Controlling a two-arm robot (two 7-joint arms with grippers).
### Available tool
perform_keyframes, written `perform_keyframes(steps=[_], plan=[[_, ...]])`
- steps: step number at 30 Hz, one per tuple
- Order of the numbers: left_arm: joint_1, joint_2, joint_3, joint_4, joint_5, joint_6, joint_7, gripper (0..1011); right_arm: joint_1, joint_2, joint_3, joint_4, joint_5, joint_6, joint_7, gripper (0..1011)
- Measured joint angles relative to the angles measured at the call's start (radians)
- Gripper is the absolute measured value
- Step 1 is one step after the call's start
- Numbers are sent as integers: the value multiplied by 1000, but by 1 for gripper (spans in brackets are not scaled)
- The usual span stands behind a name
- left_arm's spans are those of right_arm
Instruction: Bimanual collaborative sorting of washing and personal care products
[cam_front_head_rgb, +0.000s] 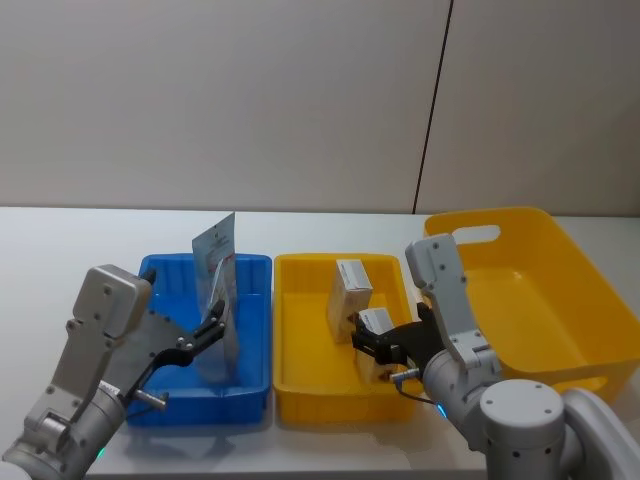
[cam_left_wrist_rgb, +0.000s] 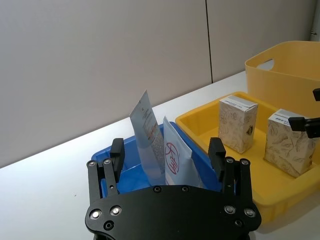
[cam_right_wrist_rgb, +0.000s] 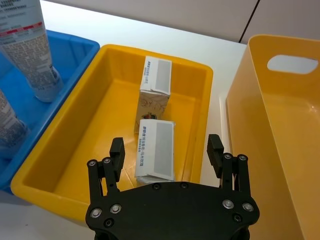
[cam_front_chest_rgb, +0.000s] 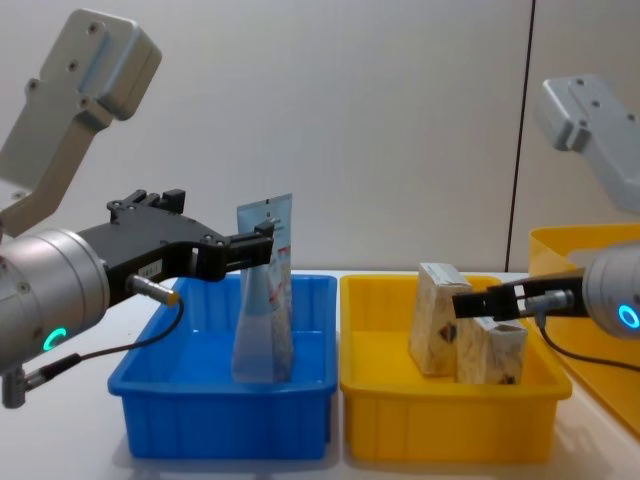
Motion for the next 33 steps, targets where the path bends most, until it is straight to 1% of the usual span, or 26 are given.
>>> perform_keyframes(steps=[13,33], plan=[[0,0,0,0,0,0,0,1001,-1,-10,8,22,-4,5,3,1002],[0,0,0,0,0,0,0,1001,15,-35,3,79,-21,-5,17,1002]])
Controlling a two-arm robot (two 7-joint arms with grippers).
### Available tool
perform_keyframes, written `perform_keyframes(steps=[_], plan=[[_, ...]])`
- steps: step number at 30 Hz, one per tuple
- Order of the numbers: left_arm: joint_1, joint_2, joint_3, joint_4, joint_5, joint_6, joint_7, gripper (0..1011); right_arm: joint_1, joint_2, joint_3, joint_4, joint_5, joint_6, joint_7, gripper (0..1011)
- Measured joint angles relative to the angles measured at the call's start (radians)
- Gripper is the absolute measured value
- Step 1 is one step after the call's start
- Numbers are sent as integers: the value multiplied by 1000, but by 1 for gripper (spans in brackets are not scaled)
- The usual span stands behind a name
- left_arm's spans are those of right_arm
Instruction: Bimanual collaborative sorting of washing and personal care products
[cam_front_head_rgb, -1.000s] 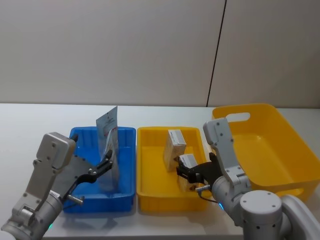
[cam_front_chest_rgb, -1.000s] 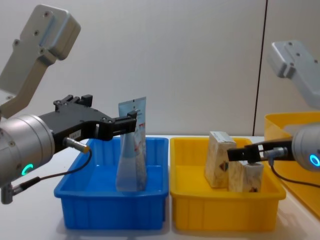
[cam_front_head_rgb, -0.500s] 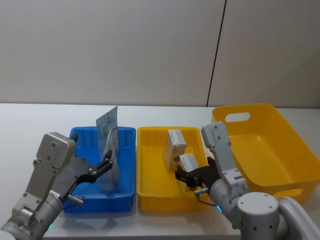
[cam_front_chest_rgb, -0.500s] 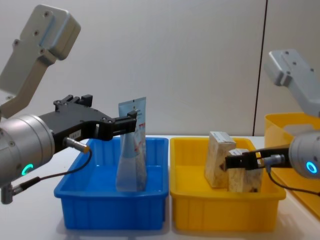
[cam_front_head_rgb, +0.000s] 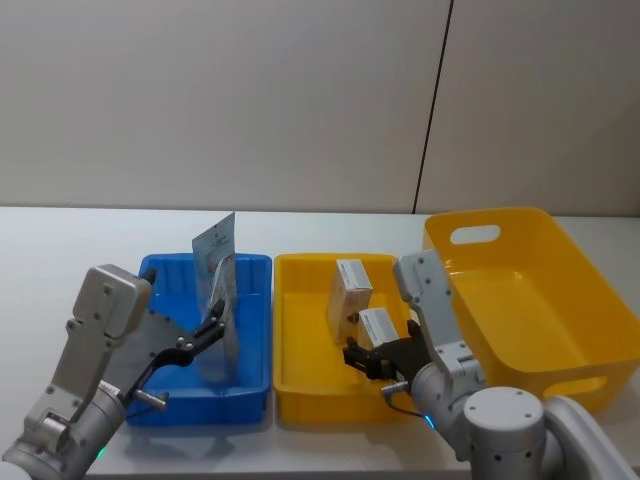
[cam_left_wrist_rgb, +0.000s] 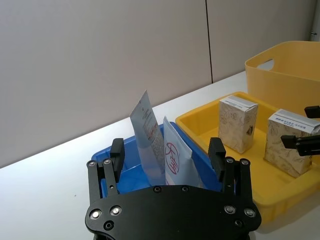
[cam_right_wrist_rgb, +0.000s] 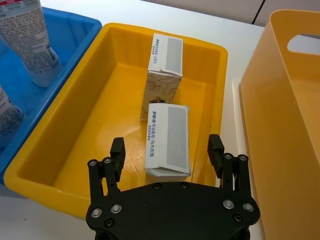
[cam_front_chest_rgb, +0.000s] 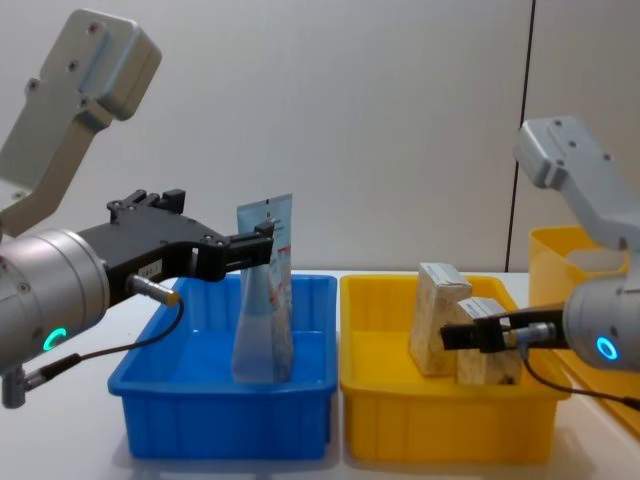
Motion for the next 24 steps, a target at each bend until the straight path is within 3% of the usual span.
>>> perform_keyframes(steps=[12,18,24], plan=[[0,0,0,0,0,0,0,1002,7,-9,1,20,-7,-12,3,983],[0,0,0,0,0,0,0,1001,9,-11,2,26,-9,-16,3,857],[0,0,0,0,0,0,0,1001,10,-13,2,29,-10,-18,4,662]])
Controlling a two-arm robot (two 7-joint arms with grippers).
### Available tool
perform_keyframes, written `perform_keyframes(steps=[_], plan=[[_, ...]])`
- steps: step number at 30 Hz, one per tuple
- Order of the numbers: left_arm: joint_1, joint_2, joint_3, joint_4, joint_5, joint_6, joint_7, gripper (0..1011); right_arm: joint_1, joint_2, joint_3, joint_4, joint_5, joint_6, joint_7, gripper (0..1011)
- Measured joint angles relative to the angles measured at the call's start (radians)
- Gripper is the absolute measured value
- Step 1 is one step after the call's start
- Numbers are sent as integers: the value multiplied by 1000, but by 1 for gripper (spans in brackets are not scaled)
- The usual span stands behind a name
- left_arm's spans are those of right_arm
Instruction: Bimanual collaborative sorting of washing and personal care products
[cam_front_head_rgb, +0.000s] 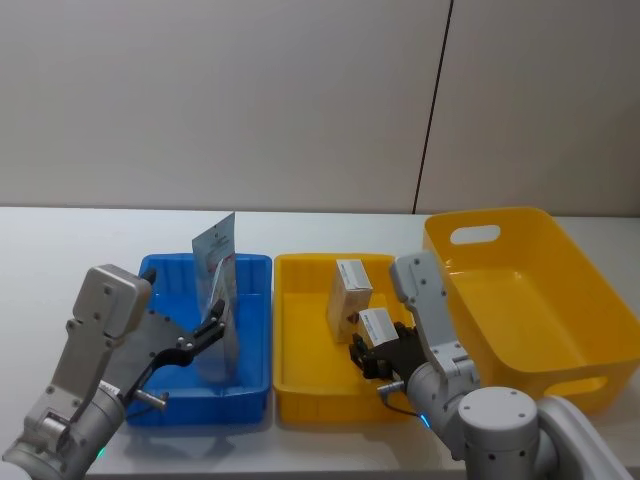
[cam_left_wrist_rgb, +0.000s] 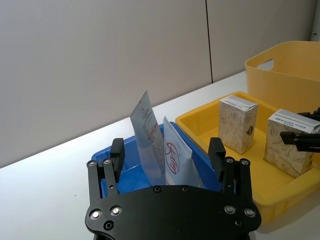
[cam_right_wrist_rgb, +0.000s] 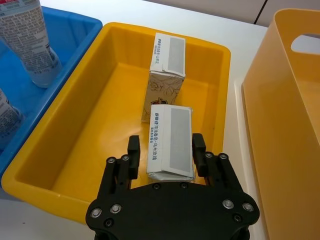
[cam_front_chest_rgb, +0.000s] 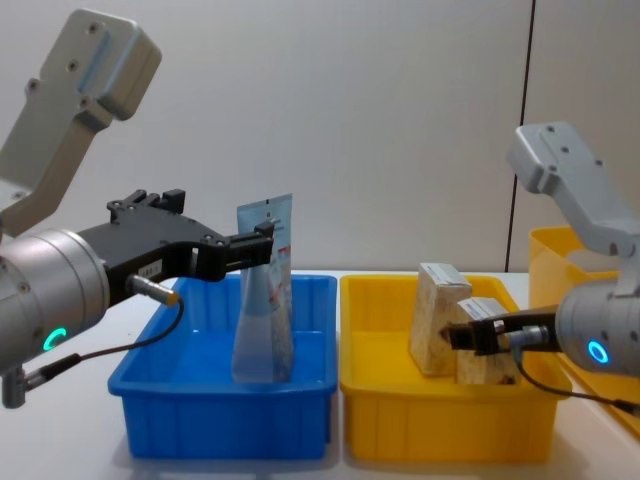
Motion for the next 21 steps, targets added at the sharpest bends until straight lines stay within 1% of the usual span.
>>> perform_keyframes(steps=[1,3,4,7,8,9,12,21], plan=[[0,0,0,0,0,0,0,1001,0,0,0,1,0,0,0,606],[0,0,0,0,0,0,0,1001,0,0,0,1,0,-1,0,563],[0,0,0,0,0,0,0,1001,0,0,0,2,-1,-1,0,502],[0,0,0,0,0,0,0,1001,1,-1,0,2,-1,-1,0,441],[0,0,0,0,0,0,0,1001,1,-1,0,3,-1,-1,0,385],[0,0,0,0,0,0,0,1001,1,-1,0,3,-1,-1,0,367],[0,0,0,0,0,0,0,1001,1,-1,0,3,-1,-2,0,328],[0,0,0,0,0,0,0,1001,1,-1,-1,3,-3,-6,1,318]])
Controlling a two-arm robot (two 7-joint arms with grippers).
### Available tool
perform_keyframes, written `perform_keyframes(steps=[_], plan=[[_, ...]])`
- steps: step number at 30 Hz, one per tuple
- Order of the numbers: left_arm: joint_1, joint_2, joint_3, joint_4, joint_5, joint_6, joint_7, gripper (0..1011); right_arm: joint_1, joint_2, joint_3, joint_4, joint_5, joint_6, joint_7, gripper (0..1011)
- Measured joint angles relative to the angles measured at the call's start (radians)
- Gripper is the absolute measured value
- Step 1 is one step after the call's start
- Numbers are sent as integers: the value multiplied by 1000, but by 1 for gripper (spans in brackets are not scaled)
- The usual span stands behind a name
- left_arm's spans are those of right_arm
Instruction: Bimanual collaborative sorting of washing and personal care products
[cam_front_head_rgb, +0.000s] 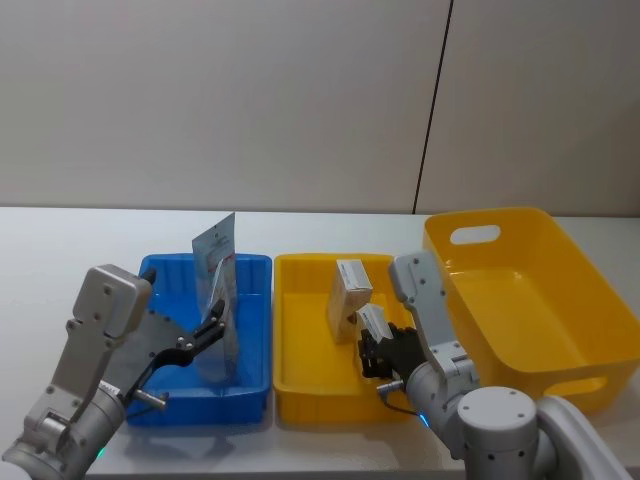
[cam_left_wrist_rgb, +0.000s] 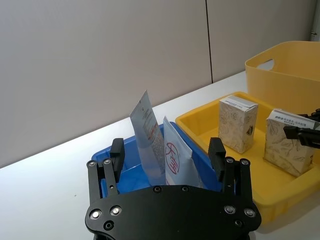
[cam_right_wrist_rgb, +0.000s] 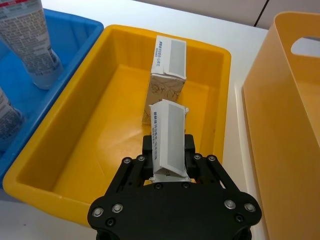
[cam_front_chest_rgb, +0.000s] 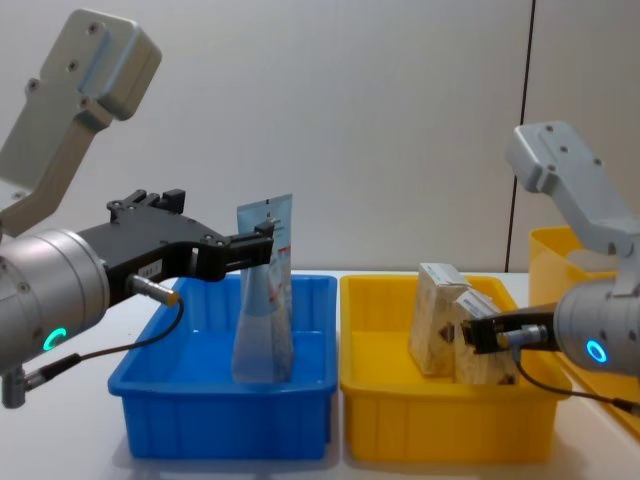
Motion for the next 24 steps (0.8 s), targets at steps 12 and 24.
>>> perform_keyframes(steps=[12,24], plan=[[0,0,0,0,0,0,0,1001,-8,12,-4,-58,-11,-57,19,310],[0,0,0,0,0,0,0,1001,-3,31,13,-154,-25,-128,33,310]])
